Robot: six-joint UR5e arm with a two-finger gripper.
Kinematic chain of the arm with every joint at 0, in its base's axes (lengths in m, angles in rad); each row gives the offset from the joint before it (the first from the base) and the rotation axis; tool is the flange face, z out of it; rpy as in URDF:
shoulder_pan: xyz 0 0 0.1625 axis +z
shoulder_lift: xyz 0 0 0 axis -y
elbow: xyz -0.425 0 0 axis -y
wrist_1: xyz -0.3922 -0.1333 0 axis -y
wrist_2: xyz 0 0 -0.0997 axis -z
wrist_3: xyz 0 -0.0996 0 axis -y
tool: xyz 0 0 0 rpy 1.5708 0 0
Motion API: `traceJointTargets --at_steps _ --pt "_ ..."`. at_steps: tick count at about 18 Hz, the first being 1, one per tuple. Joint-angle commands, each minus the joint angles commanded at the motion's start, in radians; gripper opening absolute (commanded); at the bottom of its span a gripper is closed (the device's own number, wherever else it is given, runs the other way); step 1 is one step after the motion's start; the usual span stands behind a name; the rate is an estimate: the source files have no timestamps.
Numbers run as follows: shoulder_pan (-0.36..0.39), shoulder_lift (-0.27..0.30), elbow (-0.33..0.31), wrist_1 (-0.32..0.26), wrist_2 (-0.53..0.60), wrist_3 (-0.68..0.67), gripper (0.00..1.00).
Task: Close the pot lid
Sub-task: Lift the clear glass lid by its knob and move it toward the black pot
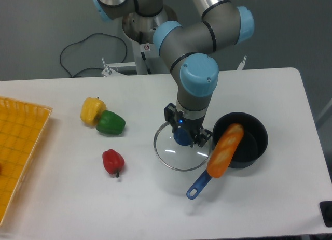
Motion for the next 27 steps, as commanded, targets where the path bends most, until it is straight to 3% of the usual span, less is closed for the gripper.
traceJointTargets --at_steps 5,8,19,27 --pt "0.017 0.017 -0.005 -0.002 -0.006 0.002 0.40" --pt "0.058 0.043 -0.008 -0.002 -0.090 0.031 0.40" --pt "0.060 0.044 -0.012 0.002 -0.089 0.032 0.37" --pt "0.095 0.046 0.000 0.009 -0.092 0.104 0.37"
